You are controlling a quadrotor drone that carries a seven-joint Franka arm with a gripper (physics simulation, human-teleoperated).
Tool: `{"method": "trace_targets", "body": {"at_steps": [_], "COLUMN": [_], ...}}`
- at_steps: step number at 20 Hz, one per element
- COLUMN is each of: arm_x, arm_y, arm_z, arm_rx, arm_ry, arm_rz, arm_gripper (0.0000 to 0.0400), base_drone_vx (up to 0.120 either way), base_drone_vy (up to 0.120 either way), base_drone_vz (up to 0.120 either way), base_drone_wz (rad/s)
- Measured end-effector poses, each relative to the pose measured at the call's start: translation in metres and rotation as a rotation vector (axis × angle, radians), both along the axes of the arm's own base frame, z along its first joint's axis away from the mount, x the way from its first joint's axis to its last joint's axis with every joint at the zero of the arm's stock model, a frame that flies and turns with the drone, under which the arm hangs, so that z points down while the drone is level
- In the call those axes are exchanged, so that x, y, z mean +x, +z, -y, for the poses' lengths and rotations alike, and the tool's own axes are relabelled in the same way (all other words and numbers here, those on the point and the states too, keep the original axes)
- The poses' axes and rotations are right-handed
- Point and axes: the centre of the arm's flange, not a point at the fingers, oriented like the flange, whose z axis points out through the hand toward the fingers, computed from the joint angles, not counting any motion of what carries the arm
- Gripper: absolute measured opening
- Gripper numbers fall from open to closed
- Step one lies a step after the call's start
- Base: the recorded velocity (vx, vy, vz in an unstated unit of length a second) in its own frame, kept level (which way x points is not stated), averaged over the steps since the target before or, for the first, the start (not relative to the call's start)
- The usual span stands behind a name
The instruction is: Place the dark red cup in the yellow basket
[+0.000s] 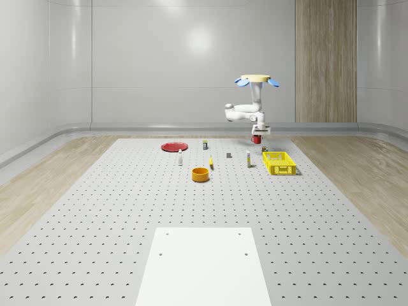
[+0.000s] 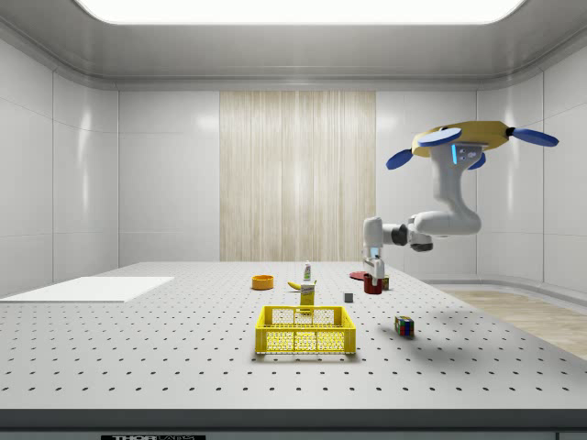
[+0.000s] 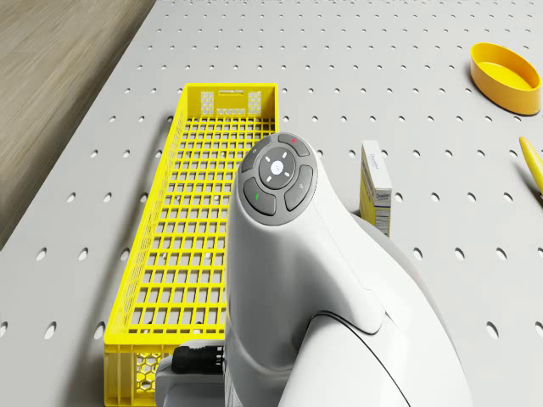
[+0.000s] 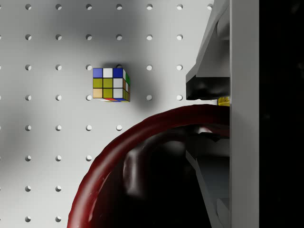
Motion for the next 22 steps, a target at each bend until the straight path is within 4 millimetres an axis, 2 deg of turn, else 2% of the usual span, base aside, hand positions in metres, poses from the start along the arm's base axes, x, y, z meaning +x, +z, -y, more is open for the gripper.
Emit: {"method": "trace_targets", "body": {"at_steps": [22], "arm_x": [0.0000], "arm_y": [0.0000], "arm_z": [0.0000], "arm_rx": [0.000], "arm_ry": [0.000], "arm_rz": [0.000], "arm_gripper": [0.0099], "base_drone_vx": [0.120], "base_drone_vy": [0.120], "base_drone_vz": [0.000], "base_drone_wz": [0.000]}}
